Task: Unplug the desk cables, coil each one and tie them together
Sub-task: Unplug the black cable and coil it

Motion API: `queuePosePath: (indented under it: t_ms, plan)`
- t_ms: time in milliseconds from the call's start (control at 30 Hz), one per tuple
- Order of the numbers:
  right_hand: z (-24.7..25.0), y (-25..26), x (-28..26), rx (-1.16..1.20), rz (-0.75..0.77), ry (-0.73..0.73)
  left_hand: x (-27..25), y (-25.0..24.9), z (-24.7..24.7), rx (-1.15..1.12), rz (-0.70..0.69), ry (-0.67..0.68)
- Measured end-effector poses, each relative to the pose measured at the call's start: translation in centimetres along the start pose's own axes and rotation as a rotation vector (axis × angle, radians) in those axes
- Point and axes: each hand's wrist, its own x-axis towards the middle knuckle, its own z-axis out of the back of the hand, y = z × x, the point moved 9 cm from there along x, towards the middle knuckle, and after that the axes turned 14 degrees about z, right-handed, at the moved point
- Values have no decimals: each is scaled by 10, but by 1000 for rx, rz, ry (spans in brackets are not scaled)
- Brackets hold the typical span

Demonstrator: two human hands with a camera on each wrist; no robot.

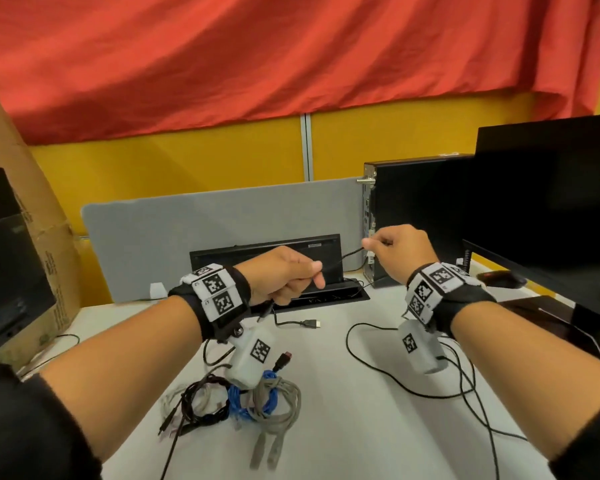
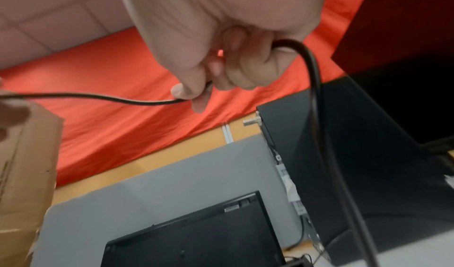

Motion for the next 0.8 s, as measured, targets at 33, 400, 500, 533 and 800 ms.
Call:
queuePosePath:
  t_ms: [33,400,500,533,800]
  plan:
    - [-2,-5,-5,-15,-22,7,-3,0,-12,-54,-19,67]
    - [-81,45,-78,99,103,361,-21,-6,-12,-580,-419,-91]
    - [-89,67,-90,129,164,444,-14,16,0,-540,-368,-250]
    - [-90,72,-91,126,180,476,-12,25,4,-557,-348,-287]
    - [-90,94,-78,152,246,637,4,48,5,-275,-298,-411]
